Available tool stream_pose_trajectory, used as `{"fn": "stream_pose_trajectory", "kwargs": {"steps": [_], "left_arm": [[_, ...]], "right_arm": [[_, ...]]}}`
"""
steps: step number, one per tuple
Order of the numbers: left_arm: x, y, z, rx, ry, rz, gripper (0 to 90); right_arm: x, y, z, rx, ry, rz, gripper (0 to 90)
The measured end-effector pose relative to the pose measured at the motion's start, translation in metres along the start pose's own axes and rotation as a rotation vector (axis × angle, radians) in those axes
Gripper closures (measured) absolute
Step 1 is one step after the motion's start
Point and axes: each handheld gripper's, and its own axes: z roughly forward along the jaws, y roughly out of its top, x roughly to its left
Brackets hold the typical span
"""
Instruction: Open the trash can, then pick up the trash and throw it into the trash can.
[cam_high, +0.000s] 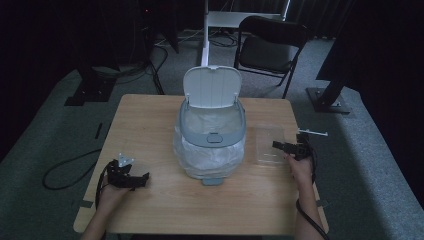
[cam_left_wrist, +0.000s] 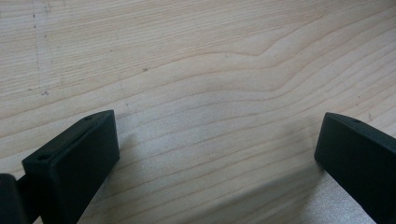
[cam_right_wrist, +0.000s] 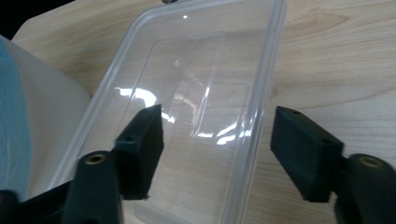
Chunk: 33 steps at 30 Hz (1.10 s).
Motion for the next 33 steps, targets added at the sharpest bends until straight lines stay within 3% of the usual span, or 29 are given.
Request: {"fn": "stream_pose_trajectory", "kwargs": {"steps": [3, 8, 10, 15, 19, 21, 23, 26, 33], "left_arm": [[0.0, 0.0, 0.0, 0.0, 0.0, 0.0, 0.7], [0.0, 0.0, 0.0, 0.0, 0.0, 0.001, 0.7], [0.0, 0.0, 0.0, 0.0, -0.001, 0.001, 0.7], [0.0, 0.0, 0.0, 0.0, -0.001, 0.001, 0.7], [0.0, 0.0, 0.0, 0.0, -0.001, 0.001, 0.7], [0.0, 0.0, 0.0, -0.001, -0.002, 0.002, 0.7], [0.0, 0.0, 0.0, -0.001, -0.002, 0.002, 0.7], [0.0, 0.0, 0.0, -0.001, -0.002, 0.002, 0.7], [0.0, 0.0, 0.0, -0.001, -0.002, 0.002, 0.7]], "right_arm": [[-0.001, 0.003, -0.002, 0.005, 0.015, 0.021, 47.6], [0.002, 0.004, -0.004, 0.02, 0.022, 0.019, 55.3], [-0.001, 0.004, -0.009, -0.001, 0.058, 0.037, 65.8], [0.0, 0.005, -0.012, -0.011, 0.067, 0.031, 69.7], [0.011, 0.008, -0.022, -0.07, 0.109, 0.008, 82.2], [0.011, 0.008, -0.022, -0.07, 0.109, 0.008, 82.2], [0.018, 0.009, -0.029, -0.1, 0.162, 0.002, 85.2], [0.027, 0.009, -0.033, -0.109, 0.171, -0.028, 85.3], [0.037, 0.006, -0.042, -0.16, 0.131, -0.054, 85.6]]}}
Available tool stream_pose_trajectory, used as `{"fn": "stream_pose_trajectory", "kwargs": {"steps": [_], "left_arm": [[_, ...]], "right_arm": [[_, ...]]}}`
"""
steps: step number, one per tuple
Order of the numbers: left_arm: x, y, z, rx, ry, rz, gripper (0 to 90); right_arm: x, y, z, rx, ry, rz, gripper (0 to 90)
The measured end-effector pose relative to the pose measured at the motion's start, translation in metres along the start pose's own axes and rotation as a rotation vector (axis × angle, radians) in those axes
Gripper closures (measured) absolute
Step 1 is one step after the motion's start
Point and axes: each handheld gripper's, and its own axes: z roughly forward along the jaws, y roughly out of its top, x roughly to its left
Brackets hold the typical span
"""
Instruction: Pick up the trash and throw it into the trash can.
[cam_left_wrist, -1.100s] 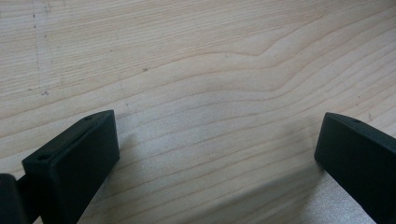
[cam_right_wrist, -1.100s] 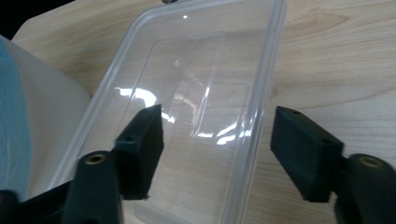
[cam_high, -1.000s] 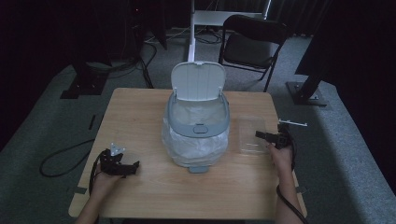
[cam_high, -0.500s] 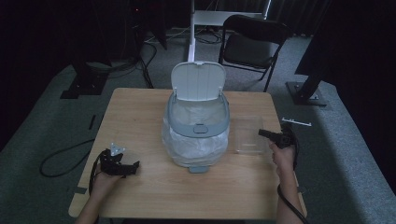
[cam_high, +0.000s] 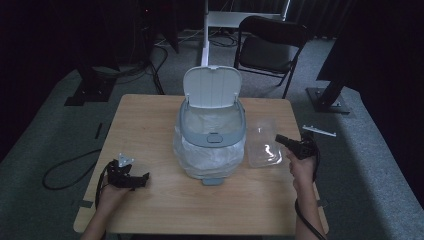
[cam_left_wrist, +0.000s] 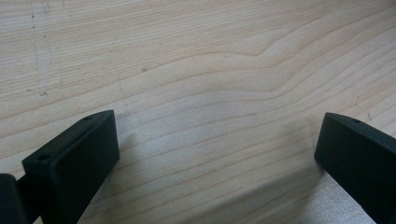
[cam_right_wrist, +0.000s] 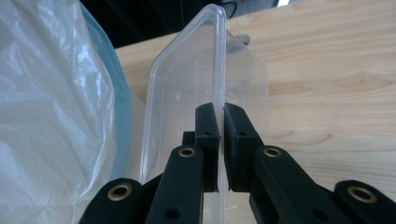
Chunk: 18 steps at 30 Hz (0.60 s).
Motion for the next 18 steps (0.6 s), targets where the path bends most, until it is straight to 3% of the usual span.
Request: {"fn": "stream_pose_trajectory", "kwargs": {"steps": [14, 18], "left_arm": [[0.0, 0.0, 0.0, 0.0, 0.001, -0.002, 0.7], [0.0, 0.0, 0.0, 0.0, 0.001, -0.002, 0.7]], "right_arm": [[0.016, 0.007, -0.041, -0.124, -0.011, -0.055, 85.5], [0.019, 0.008, -0.048, -0.139, -0.017, -0.064, 85.5]]}}
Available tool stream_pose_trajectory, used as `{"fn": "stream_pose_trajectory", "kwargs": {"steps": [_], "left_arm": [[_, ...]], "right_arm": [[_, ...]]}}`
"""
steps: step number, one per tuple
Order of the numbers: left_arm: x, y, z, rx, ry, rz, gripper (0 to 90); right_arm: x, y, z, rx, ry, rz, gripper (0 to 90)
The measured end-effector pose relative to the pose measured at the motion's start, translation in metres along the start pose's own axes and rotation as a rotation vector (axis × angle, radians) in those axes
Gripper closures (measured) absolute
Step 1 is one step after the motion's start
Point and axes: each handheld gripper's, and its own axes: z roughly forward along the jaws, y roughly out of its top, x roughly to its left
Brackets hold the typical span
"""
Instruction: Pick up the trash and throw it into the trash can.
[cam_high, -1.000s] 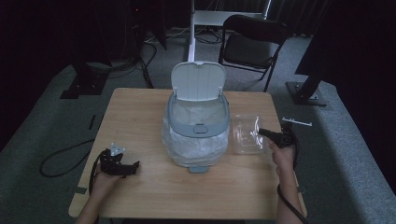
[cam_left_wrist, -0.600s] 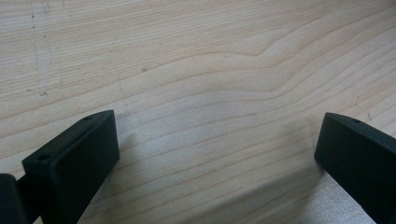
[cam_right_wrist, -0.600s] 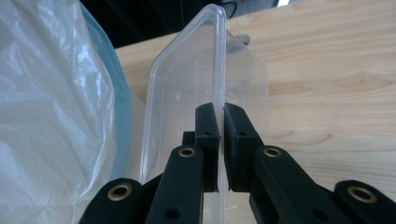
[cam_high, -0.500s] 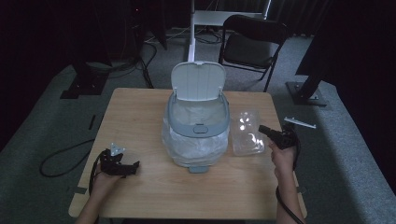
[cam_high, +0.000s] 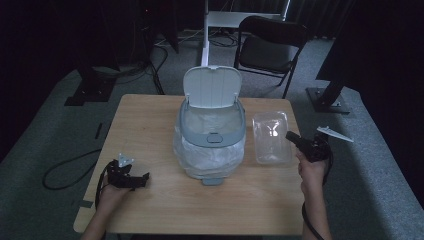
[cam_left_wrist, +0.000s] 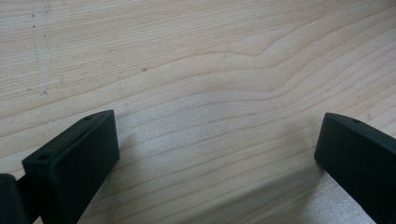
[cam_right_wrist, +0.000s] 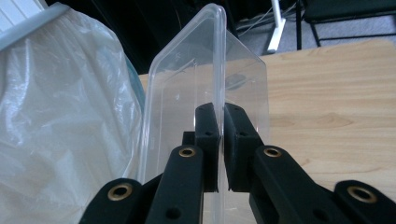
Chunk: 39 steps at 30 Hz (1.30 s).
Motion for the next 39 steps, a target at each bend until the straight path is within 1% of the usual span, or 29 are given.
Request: {"fn": "stream_pose_trajectory", "kwargs": {"steps": [1, 3, 7, 11, 12, 13, 14, 15, 16, 19, 20, 21, 23, 25, 26, 27, 29, 30, 31, 33, 35, 36, 37, 39], "left_arm": [[0.0, 0.0, 0.0, 0.0, 0.0, 0.0, 0.7], [0.0, 0.0, 0.0, 0.0, 0.0, 0.0, 0.7], [0.0, 0.0, 0.0, 0.0, 0.0, 0.0, 0.7], [0.0, 0.0, 0.0, 0.001, 0.0, 0.0, 0.7], [0.0, 0.0, 0.0, 0.001, 0.0, 0.0, 0.7], [0.0, 0.0, 0.0, 0.001, 0.0, 0.0, 0.7], [0.0, 0.0, 0.0, 0.001, 0.0, 0.0, 0.7], [0.0, 0.0, 0.0, 0.001, 0.0, 0.0, 0.7], [0.0, 0.0, 0.0, 0.0, 0.0, 0.0, 0.7], [0.0, 0.0, 0.0, 0.002, 0.0, 0.0, 0.7], [0.0, 0.0, 0.0, 0.004, -0.001, 0.0, 0.7], [0.0, 0.0, 0.0, 0.001, 0.0, 0.0, 0.7], [0.0, 0.0, 0.0, 0.001, 0.0, 0.0, 0.7], [0.0, 0.0, 0.0, 0.001, 0.0, 0.0, 0.7], [0.0, 0.0, 0.0, 0.002, 0.0, 0.001, 0.7], [0.0, 0.0, 0.0, 0.002, 0.0, 0.001, 0.7], [0.0, 0.0, 0.0, 0.002, 0.0, 0.001, 0.7], [0.0, 0.0, 0.0, 0.002, 0.0, 0.001, 0.7], [0.0, 0.0, 0.0, 0.002, 0.0, 0.001, 0.7], [0.0, 0.0, 0.0, 0.001, 0.0, 0.0, 0.7], [0.0, 0.0, 0.0, 0.001, 0.0, 0.0, 0.7], [0.0, 0.0, 0.0, 0.001, 0.0, 0.0, 0.7], [0.0, 0.0, 0.0, 0.002, 0.0, 0.001, 0.7], [0.0, 0.0, 0.0, 0.002, 0.0, 0.001, 0.7]], "right_arm": [[0.001, 0.001, -0.002, -0.008, -0.002, -0.001, 85.5], [0.004, 0.003, -0.009, -0.034, 0.014, -0.001, 85.5], [0.015, 0.01, -0.018, -0.065, 0.029, -0.029, 85.5], [0.03, 0.019, -0.029, -0.108, 0.052, -0.063, 85.5], [0.03, 0.019, -0.029, -0.108, 0.052, -0.063, 85.5], [0.034, 0.022, -0.032, -0.122, 0.058, -0.073, 85.5], [0.045, 0.028, -0.04, -0.158, 0.079, -0.099, 85.5], [0.045, 0.028, -0.04, -0.158, 0.079, -0.099, 85.5], [0.053, 0.033, -0.044, -0.178, 0.089, -0.121, 85.5], [0.056, 0.035, -0.046, -0.186, 0.087, -0.132, 85.5], [0.063, 0.04, -0.05, -0.206, 0.096, -0.152, 85.5], [0.065, 0.042, -0.051, -0.216, 0.101, -0.159, 85.5], [0.069, 0.046, -0.054, -0.23, 0.133, -0.155, 85.4], [0.073, 0.049, -0.057, -0.258, 0.171, -0.159, 85.5], [0.079, 0.052, -0.061, -0.281, 0.191, -0.171, 85.5], [0.079, 0.052, -0.061, -0.281, 0.191, -0.171, 85.5], [0.086, 0.056, -0.063, -0.299, 0.206, -0.189, 85.5], [0.092, 0.059, -0.065, -0.318, 0.223, -0.205, 85.5], [0.092, 0.059, -0.065, -0.318, 0.223, -0.205, 85.5], [0.099, 0.064, -0.065, -0.33, 0.229, -0.217, 85.5], [0.105, 0.068, -0.065, -0.34, 0.242, -0.229, 85.5], [0.11, 0.073, -0.065, -0.352, 0.259, -0.229, 85.5], [0.11, 0.073, -0.065, -0.352, 0.259, -0.229, 85.5], [0.115, 0.078, -0.065, -0.365, 0.273, -0.235, 85.5]]}}
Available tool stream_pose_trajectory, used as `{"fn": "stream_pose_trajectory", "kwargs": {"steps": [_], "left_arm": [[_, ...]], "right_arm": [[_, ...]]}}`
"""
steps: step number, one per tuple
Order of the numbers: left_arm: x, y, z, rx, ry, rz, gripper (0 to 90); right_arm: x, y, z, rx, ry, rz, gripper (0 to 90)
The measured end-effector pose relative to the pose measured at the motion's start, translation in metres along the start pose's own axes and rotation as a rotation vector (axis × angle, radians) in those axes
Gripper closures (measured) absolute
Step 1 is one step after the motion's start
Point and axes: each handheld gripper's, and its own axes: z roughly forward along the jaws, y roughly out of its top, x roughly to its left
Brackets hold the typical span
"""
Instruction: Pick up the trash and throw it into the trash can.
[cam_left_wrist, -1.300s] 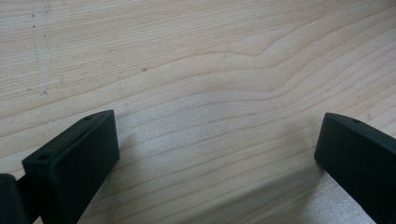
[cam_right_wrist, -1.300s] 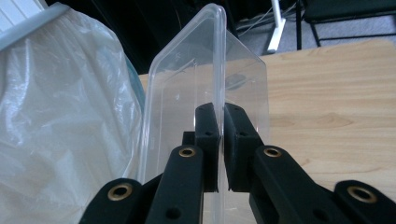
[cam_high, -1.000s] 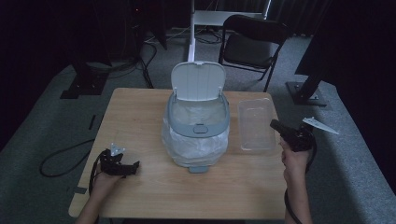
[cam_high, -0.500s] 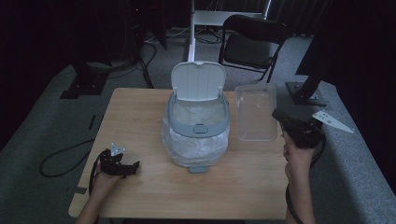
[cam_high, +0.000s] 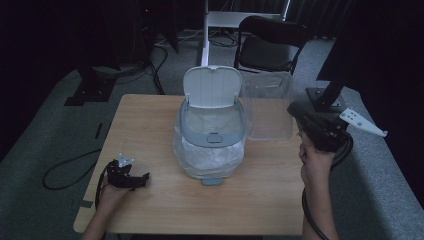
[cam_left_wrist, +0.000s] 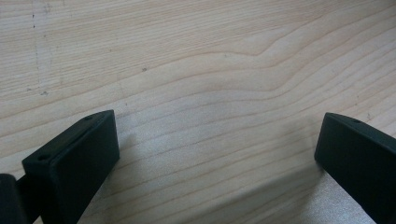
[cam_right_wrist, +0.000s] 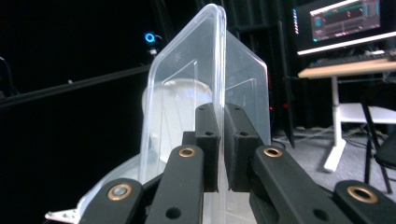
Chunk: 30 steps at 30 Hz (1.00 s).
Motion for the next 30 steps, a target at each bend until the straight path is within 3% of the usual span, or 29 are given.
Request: {"fn": "stream_pose_trajectory", "kwargs": {"steps": [7, 17, 30], "left_arm": [[0.0, 0.0, 0.0, -0.001, 0.0, 0.0, 0.7], [0.0, 0.0, 0.0, -0.001, 0.0, -0.001, 0.7], [0.0, 0.0, 0.0, 0.001, 0.003, -0.004, 0.7]], "right_arm": [[0.018, 0.02, 0.015, -0.051, 0.054, -0.023, 85.5], [0.032, 0.04, 0.039, -0.087, 0.099, -0.042, 85.5], [0.048, 0.036, 0.079, -0.076, 0.146, -0.041, 85.4]]}}
